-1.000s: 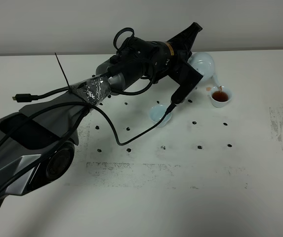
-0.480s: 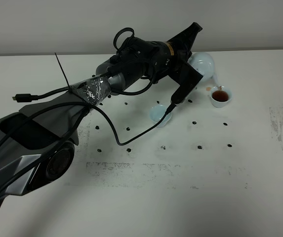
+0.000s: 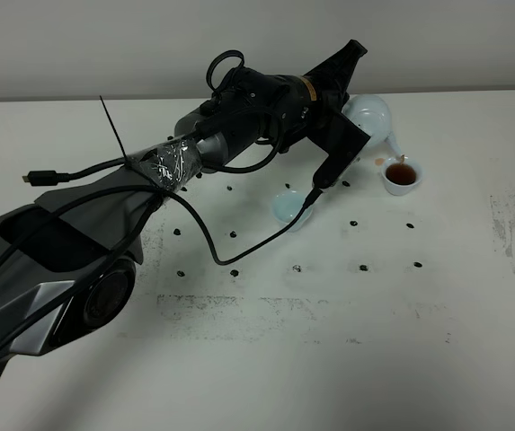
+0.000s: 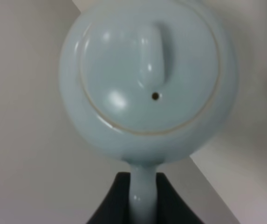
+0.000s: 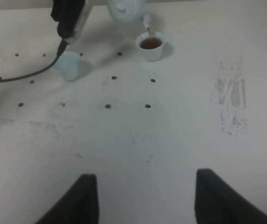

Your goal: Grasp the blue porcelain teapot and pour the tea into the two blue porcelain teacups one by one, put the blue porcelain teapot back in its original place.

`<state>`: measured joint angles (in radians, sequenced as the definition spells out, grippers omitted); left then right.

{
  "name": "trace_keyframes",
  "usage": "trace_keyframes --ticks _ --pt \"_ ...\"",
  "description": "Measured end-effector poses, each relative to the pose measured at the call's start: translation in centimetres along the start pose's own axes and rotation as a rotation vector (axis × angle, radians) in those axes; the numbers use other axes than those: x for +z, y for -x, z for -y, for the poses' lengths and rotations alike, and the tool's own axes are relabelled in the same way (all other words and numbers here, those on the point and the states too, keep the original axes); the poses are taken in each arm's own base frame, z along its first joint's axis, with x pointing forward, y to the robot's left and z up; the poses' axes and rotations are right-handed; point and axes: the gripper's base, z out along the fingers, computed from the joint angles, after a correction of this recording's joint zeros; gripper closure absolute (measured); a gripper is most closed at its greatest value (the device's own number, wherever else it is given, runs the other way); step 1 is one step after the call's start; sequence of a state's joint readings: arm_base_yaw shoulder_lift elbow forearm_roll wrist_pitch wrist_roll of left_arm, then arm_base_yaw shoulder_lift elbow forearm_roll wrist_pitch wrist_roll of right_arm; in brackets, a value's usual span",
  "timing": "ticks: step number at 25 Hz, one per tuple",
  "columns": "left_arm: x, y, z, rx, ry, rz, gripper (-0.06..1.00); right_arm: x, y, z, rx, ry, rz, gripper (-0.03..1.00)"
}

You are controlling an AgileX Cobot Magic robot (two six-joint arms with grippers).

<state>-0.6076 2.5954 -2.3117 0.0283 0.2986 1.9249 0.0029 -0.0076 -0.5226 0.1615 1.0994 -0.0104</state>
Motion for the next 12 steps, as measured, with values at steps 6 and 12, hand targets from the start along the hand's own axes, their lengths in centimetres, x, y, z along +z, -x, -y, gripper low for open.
trace_keyframes --ticks 6,12 --pt "0.0 0.0 0.01 -0.029 -0.001 0.0 0.86 0.0 0.0 0.0 0.0 0.0 0.0 0.48" --pt "0.0 0.01 0.03 -0.08 -0.003 0.001 0.86 0.0 0.0 0.0 0.0 0.0 0.0 0.48"
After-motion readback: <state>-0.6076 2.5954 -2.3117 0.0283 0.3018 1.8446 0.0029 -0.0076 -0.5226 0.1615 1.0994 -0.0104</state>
